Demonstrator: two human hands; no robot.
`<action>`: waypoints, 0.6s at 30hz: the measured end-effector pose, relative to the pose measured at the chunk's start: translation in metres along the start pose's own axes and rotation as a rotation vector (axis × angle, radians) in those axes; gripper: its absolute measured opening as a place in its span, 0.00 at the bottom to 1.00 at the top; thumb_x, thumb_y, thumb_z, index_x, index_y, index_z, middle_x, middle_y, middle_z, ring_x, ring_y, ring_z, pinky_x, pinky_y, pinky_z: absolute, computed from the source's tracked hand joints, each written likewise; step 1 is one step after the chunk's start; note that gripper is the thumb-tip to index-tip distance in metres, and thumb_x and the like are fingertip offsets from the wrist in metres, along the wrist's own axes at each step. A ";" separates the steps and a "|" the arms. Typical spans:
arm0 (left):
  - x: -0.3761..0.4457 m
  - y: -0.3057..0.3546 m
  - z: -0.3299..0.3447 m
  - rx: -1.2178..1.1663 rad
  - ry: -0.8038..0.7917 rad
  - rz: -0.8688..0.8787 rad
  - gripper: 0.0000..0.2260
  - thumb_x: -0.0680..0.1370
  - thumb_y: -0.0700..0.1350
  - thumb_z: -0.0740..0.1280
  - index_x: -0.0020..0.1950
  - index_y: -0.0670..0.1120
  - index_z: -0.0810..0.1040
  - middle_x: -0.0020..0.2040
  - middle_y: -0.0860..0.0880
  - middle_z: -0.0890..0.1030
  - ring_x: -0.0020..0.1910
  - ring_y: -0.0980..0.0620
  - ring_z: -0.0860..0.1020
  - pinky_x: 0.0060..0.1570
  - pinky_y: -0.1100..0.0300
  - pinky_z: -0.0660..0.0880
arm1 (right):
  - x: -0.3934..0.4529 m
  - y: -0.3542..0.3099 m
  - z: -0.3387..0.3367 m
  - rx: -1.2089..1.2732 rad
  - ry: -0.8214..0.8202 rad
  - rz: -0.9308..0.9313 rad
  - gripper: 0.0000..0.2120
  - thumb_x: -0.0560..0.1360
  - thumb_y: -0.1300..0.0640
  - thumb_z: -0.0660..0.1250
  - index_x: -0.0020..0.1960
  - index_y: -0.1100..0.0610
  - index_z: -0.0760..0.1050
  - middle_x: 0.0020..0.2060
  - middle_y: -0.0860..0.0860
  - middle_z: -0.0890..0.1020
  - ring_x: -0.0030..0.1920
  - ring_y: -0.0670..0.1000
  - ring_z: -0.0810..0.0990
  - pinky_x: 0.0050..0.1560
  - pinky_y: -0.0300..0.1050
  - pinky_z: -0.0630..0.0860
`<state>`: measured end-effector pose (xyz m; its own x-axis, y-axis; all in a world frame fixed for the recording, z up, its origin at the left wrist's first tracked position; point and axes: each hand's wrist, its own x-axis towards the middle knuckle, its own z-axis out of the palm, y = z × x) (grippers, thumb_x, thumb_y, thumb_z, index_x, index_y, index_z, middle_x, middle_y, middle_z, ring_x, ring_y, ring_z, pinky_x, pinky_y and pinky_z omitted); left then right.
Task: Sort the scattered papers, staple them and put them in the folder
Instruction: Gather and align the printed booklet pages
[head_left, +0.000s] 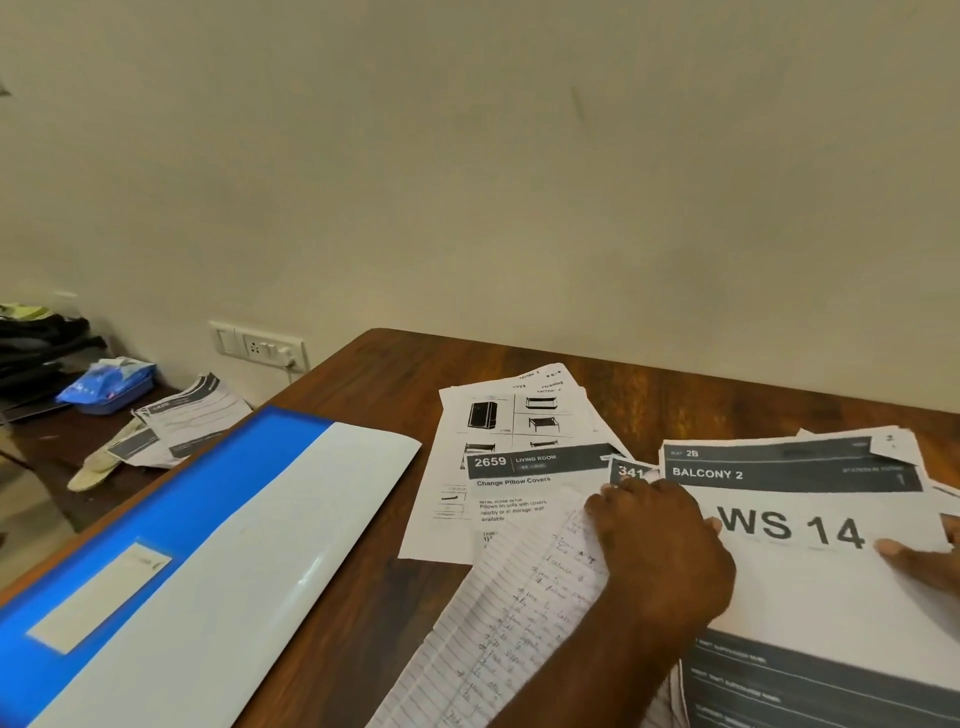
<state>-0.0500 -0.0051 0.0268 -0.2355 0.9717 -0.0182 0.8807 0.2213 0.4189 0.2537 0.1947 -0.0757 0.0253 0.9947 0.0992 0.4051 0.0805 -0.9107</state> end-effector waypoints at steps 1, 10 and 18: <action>-0.003 0.004 0.001 0.003 -0.006 0.023 0.24 0.84 0.60 0.64 0.74 0.46 0.71 0.75 0.43 0.74 0.73 0.38 0.73 0.76 0.39 0.64 | -0.012 0.007 0.000 -0.020 -0.151 0.077 0.08 0.74 0.67 0.75 0.48 0.55 0.85 0.32 0.38 0.85 0.31 0.41 0.85 0.44 0.50 0.76; 0.021 -0.036 -0.019 0.012 0.120 -0.129 0.40 0.82 0.71 0.54 0.86 0.47 0.53 0.87 0.40 0.49 0.85 0.34 0.46 0.80 0.33 0.43 | -0.094 -0.088 0.007 -0.039 -0.116 0.133 0.09 0.76 0.70 0.70 0.53 0.60 0.83 0.42 0.58 0.89 0.37 0.58 0.88 0.31 0.41 0.82; 0.038 -0.076 -0.020 0.150 -0.032 -0.318 0.51 0.73 0.80 0.51 0.87 0.51 0.44 0.86 0.40 0.40 0.84 0.31 0.41 0.72 0.20 0.38 | -0.041 -0.017 -0.007 -0.056 -0.152 0.141 0.19 0.57 0.43 0.86 0.44 0.48 0.86 0.48 0.54 0.89 0.48 0.61 0.86 0.61 0.64 0.77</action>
<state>-0.1345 0.0133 0.0128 -0.4971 0.8535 -0.1561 0.8163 0.5210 0.2493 0.2518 0.1522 -0.0611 -0.0507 0.9944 -0.0927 0.4579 -0.0593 -0.8870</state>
